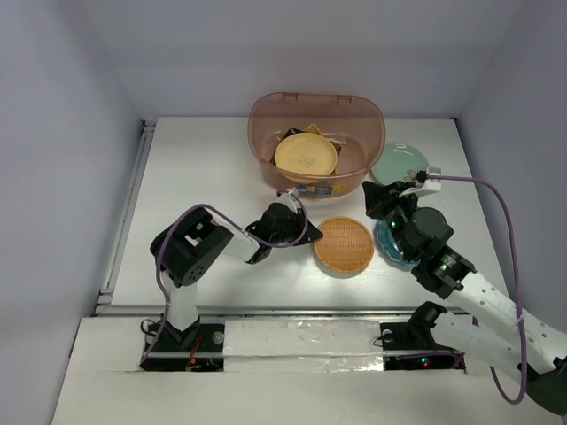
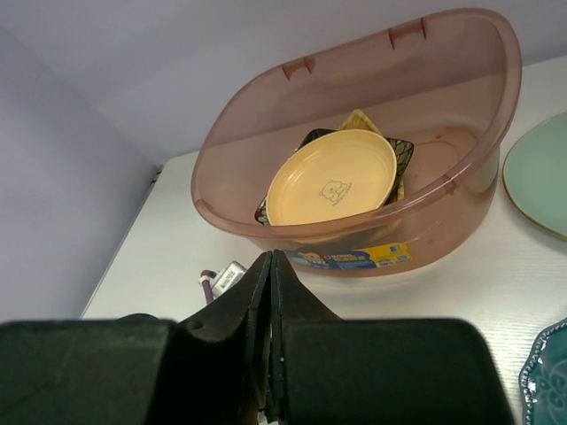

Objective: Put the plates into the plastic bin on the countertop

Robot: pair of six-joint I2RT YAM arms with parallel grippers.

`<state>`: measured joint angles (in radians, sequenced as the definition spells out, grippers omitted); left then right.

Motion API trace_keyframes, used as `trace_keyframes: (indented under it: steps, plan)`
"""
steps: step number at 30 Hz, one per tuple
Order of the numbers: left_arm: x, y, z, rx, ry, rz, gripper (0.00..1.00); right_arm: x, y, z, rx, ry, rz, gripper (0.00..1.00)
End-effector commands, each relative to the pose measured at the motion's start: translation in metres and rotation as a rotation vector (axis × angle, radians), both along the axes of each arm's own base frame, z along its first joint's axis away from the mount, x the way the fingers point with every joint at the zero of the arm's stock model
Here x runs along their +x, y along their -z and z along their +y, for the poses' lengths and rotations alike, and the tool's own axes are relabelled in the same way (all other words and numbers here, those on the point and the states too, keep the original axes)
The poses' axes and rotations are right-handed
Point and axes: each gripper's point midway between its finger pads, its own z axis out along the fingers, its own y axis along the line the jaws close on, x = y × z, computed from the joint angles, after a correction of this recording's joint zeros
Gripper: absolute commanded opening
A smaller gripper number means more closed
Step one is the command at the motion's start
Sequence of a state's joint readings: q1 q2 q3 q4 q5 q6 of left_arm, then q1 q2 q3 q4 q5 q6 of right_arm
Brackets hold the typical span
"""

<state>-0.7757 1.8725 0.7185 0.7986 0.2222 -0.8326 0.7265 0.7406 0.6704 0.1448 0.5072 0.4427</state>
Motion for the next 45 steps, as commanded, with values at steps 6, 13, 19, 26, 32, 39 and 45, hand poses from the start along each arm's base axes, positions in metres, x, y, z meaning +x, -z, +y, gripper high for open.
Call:
trace_keyframes:
  steps: [6,13,19,26,32,39,45]
  plan:
    - [-0.006,-0.020,0.034,0.001,-0.025,-0.057,0.00,0.005,-0.011,0.001,0.045,0.010,-0.038,0.06]
    - [0.000,-0.138,0.069,-0.118,-0.102,-0.276,0.00,0.005,-0.009,0.001,0.050,0.014,-0.038,0.06]
    - [0.008,-0.235,0.096,-0.251,-0.154,-0.451,0.00,0.001,-0.016,-0.013,0.081,0.053,-0.064,0.05]
    - [0.033,-0.319,0.125,-0.362,-0.314,-0.655,0.00,-0.004,-0.018,-0.019,0.113,0.062,-0.082,0.05]
    - [0.099,-0.340,0.127,-0.368,-0.369,-0.703,0.00,-0.003,-0.016,-0.013,0.106,0.038,-0.072,0.04]
    - [0.183,-0.323,0.110,-0.332,-0.359,-0.634,0.00,-0.004,-0.018,-0.008,0.105,0.012,-0.074,0.04]
    - [0.235,-0.281,0.089,-0.225,-0.338,-0.561,0.00,-0.006,-0.020,-0.008,0.107,0.005,-0.078,0.04]
